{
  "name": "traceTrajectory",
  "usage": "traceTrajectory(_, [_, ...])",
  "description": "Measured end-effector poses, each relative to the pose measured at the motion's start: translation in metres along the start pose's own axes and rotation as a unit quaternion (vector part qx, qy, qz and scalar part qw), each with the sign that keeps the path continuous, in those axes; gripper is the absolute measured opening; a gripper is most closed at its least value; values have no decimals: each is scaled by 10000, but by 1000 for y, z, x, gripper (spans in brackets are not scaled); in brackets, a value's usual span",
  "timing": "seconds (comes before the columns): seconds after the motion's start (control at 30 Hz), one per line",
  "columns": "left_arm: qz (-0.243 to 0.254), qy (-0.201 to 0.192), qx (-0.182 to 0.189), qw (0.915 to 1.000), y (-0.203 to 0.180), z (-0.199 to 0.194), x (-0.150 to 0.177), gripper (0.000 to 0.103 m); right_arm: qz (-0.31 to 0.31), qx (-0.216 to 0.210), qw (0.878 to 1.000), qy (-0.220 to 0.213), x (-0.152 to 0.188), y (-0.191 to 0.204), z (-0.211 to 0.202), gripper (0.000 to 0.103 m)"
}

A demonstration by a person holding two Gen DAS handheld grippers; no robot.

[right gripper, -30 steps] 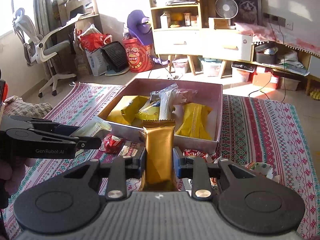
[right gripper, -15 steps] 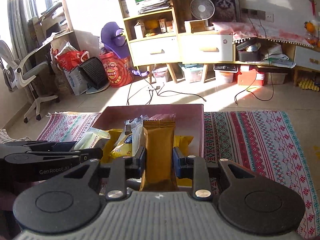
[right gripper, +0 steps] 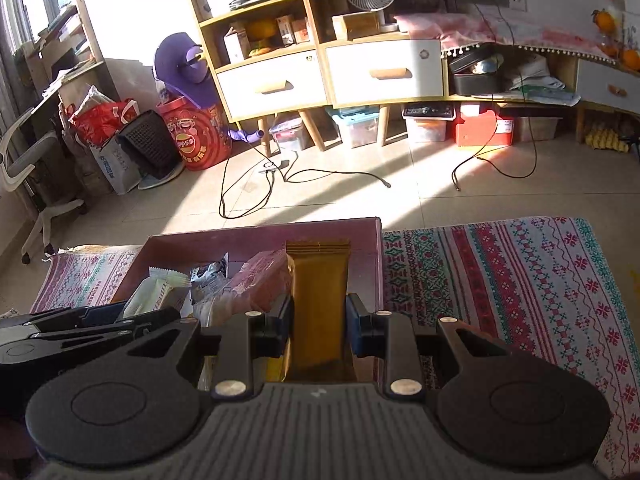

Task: Organize snacks
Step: 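Open the right gripper to drop the gold bar while the left releases the pastry pack, then move both grippers back toward the remaining snacks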

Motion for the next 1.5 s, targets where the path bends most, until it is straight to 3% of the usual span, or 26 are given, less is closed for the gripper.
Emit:
traceTrajectory(0.2, [20,-48,-53,10000,-4,5,-8,54,78,38,9999,59,0,-2,5,27])
traceTrajectory(0.33, [81,-88,-52,9999,-6,6,-10,55,161,-54,9998,73,-4,-3,3,33])
traceTrajectory(0.4, [73,-135,-105,9998,-4,5,-9,65,192,-89,9998,24,-5,-3,-2,53])
traceTrajectory(0.5, [-5,-200,-193,9996,-1,0,-9,80,166,-106,9998,2,-6,-3,-7,54])
traceTrajectory(0.77, [19,-72,-87,9999,-8,-23,6,92,145,-54,9999,-10,2,-5,-29,64])
traceTrajectory(1.23, [384,19,-235,9990,-5,-97,45,103,-142,27,9998,-168,34,3,-89,89])
traceTrajectory(1.5, [398,266,-222,9986,-1,-110,75,103,-168,-6,9995,-279,55,9,-108,101])
Point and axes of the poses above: each gripper's, at about its wrist camera, not at the fingertips, and z roughly the way its jaws point, y to its left, x to its underside, the point moved 10 cm from there along z, roughly the way its jaws point, and after that the axes turned 7 degrees about y, right-handed, at the moved point
